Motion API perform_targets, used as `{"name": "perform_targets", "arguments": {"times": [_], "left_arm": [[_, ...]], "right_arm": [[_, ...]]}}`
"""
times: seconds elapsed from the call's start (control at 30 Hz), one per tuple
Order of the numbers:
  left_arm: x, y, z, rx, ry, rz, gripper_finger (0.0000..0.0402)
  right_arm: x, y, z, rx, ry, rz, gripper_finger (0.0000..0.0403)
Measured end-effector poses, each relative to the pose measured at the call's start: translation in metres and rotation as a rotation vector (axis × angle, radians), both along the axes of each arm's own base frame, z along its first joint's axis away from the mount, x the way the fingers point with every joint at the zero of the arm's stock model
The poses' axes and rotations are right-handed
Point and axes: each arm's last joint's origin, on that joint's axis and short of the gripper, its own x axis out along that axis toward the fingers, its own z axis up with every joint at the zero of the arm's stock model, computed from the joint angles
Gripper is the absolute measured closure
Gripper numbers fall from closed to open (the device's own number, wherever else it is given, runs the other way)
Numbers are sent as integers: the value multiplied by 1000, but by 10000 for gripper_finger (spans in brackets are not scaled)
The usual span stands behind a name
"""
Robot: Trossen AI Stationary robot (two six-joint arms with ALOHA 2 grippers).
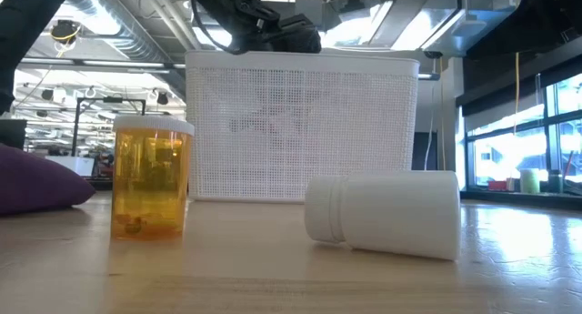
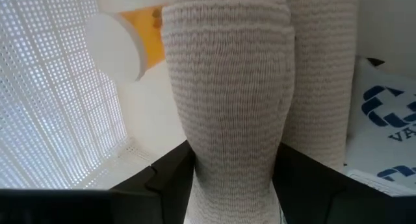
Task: Pick & place medical supplies in basket/bin
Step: Put the white bandage into the white bin, then put the pink pill bottle into the white bin
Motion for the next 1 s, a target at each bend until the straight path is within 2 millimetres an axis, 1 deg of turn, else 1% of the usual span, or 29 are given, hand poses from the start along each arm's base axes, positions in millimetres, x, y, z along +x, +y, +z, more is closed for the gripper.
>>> {"name": "perform_targets", "arguments": {"times": [0.2,0.43,0.63,0.73,0.93,1.0], "left_arm": [[2,-5,0,1,-4,5,214],[1,-5,0,-10,-7,18,214],[0,-5,-1,-41,-21,82,206],[-2,-6,-1,-48,-2,85,188],[-3,-6,-1,-41,13,85,132],[-4,-6,2,-20,14,92,120]], "right_arm": [[0,0,0,0,0,0,196],[0,0,0,0,0,0,196],[0,0,0,0,0,0,196],[0,0,0,0,0,0,196],[0,0,0,0,0,0,196],[0,0,0,1,0,0,196]]}}
